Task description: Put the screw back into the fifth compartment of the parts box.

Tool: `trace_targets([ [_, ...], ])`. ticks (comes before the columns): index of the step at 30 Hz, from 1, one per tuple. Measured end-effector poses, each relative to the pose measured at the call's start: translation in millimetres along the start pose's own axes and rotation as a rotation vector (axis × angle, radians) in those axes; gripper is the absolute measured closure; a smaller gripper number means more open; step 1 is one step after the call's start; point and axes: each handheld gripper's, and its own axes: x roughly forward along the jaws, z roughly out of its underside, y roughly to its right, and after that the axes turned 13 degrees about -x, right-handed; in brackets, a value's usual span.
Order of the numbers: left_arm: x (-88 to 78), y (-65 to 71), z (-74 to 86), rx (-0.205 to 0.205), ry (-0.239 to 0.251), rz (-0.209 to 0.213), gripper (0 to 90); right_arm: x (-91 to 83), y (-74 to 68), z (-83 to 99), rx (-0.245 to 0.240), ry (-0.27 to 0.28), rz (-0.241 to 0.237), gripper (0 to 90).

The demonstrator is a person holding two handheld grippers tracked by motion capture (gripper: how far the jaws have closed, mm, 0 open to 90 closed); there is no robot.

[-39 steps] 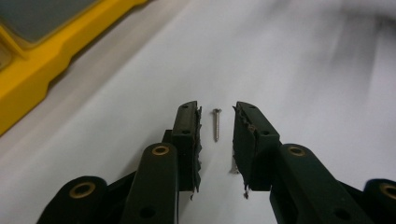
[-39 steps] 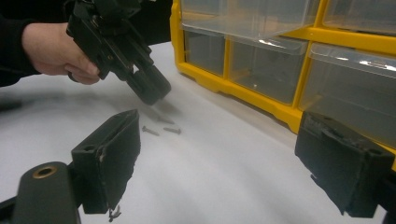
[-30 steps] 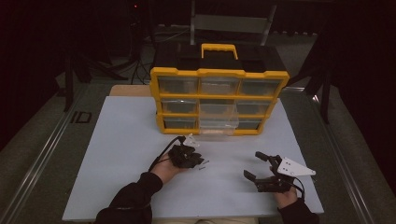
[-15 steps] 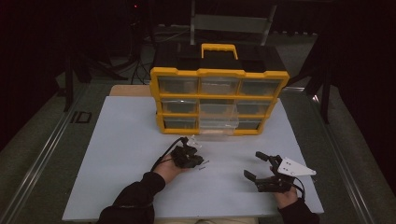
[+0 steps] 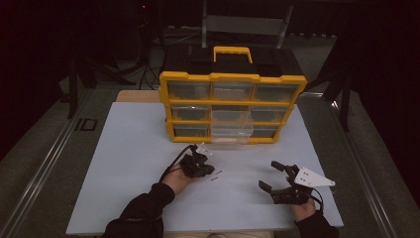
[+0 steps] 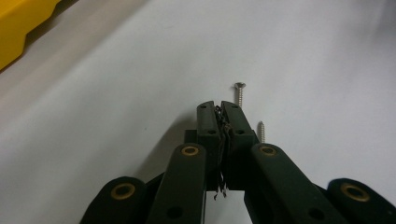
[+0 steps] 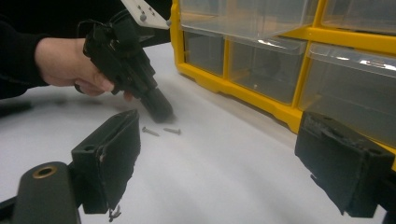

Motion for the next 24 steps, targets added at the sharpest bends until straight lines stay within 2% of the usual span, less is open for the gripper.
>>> trace_targets([
  [4,-14.7,-0.5,-0.6,-0.011,0.018,0.001,88.8,-0.2,0.3,0.1,0.004,0.002,0.001,14.2],
  [5,-22.8,-0.9,-1.0,-0.011,0.026,-0.012,88.8,-0.3,0.1,-0.2,0.002,0.000,0.002,14.2],
  [7,-27.1,-1.3,-1.1,-0.005,0.026,-0.009,88.8,-0.3,0.0,-0.3,0.001,0.001,0.002,14.2],
  [8,-35.2,-0.9,-0.9,-0.010,0.032,-0.016,88.8,-0.3,0.0,-0.3,0.001,0.000,0.003,14.2],
  [11,-43.2,0.0,-0.8,-0.011,0.052,-0.014,88.8,-0.1,0.1,-0.1,0.001,-0.001,0.003,14.2],
  [14,-59.4,3.0,-2.6,0.003,0.072,-0.015,88.8,0.2,-0.1,-0.1,-0.002,-0.002,0.002,14.2],
  [18,-71.5,5.3,-5.4,0.007,0.091,-0.021,88.8,0.3,-0.3,-0.2,-0.004,-0.003,0.002,14.2],
  [23,-95.6,8.9,-14.4,0.024,0.125,-0.030,88.7,0.3,-0.2,-0.2,-0.004,-0.002,0.002,14.2],
  [24,-95.6,8.9,-14.4,0.024,0.125,-0.030,88.7,0.3,-0.2,-0.2,-0.004,-0.002,0.002,14.2],
])
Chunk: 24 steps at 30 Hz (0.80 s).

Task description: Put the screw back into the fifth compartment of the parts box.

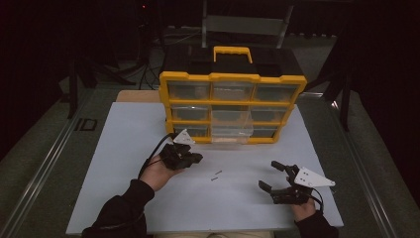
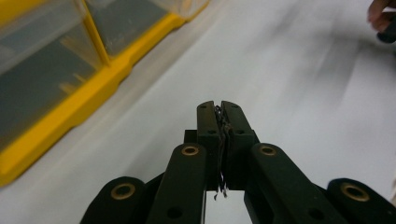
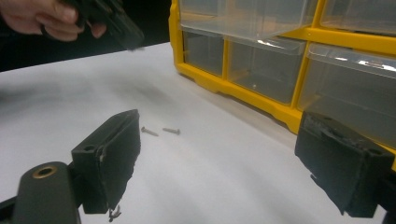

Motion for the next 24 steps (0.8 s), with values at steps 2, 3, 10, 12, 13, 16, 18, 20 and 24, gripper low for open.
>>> trace_targets([
  [2,-9.5,0.6,-6.9,0.005,0.015,0.007,88.8,0.4,0.2,0.3,0.000,0.000,0.000,14.2],
  [3,-12.2,1.1,-9.0,0.007,0.021,0.006,88.7,0.3,0.1,0.2,0.000,-0.001,0.000,14.2],
  [10,-25.6,0.6,-19.6,0.010,0.048,0.018,88.8,0.5,0.2,0.5,0.003,-0.001,0.000,14.2],
  [12,-28.3,0.8,-23.0,0.015,0.049,0.013,88.8,0.6,0.1,0.5,0.003,-0.001,-0.001,14.2],
  [13,-29.7,0.9,-25.0,0.015,0.051,0.013,88.8,0.6,0.1,0.5,0.003,-0.001,-0.001,14.2],
  [16,-36.2,2.9,-34.6,0.028,0.066,0.007,88.7,0.6,0.2,0.6,0.004,-0.001,-0.001,14.2],
  [18,-37.9,3.6,-37.4,0.030,0.072,0.004,88.8,0.8,0.2,0.7,0.005,-0.001,-0.002,14.2],
  [20,-41.4,5.0,-43.5,0.042,0.081,0.001,88.8,1.0,0.1,0.7,0.006,-0.001,-0.003,14.2],
  [24,-48.3,6.5,-59.9,0.061,0.104,0.001,88.8,1.1,0.2,1.0,0.008,-0.002,-0.003,14.2],
])
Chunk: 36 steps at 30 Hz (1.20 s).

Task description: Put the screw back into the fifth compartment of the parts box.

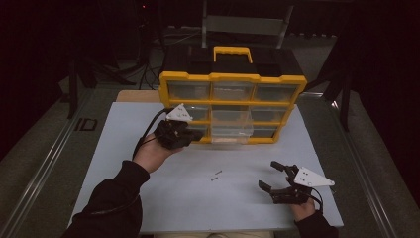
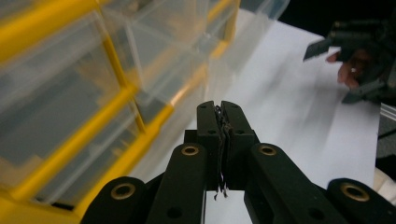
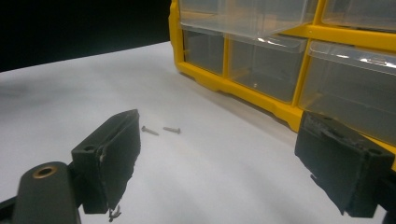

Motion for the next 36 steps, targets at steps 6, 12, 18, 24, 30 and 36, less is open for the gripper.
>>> trace_targets([
  [6,-2.2,4.2,-22.6,0.026,0.023,-0.003,88.7,0.0,0.3,0.2,0.000,-0.001,-0.001,14.2],
  [12,2.5,11.5,-40.1,0.052,0.026,0.010,88.7,-0.2,0.3,0.2,0.002,0.000,-0.002,14.2],
  [18,8.7,16.3,-50.3,0.074,0.018,0.021,88.7,0.0,0.4,0.3,0.002,0.002,-0.004,14.2],
  [24,16.0,20.2,-62.0,0.080,0.019,0.030,88.7,-0.4,0.3,0.0,-0.001,0.004,-0.003,14.4],
  [30,27.6,25.7,-70.9,0.097,0.009,0.033,88.7,-0.4,0.3,-0.1,-0.002,0.006,-0.004,14.4],
  [36,41.8,27.6,-73.5,0.084,-0.001,0.038,88.7,-1.1,0.8,-0.1,-0.001,0.010,-0.002,14.4],
])
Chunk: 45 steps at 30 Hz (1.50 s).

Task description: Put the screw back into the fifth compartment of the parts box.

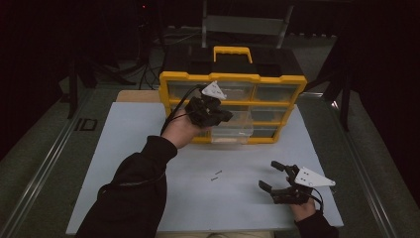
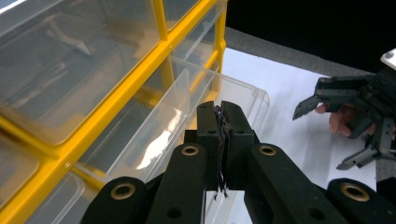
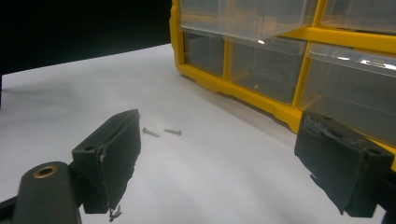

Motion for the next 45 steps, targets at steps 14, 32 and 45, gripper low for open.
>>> trace_targets([
  [14,27.2,-3.8,-1.9,-0.092,-0.068,-0.082,88.5,-0.2,-0.2,-0.3,0.005,0.003,-0.004,14.4],
  [32,30.3,-8.6,-1.4,-0.146,-0.071,-0.117,70.4,-0.8,-0.6,-1.0,0.004,0.003,-0.005,14.4],
  [45,0.4,2.2,-1.3,-0.155,0.013,-0.077,43.7,-0.6,-0.6,-0.9,0.004,0.002,-0.004,14.4],
])
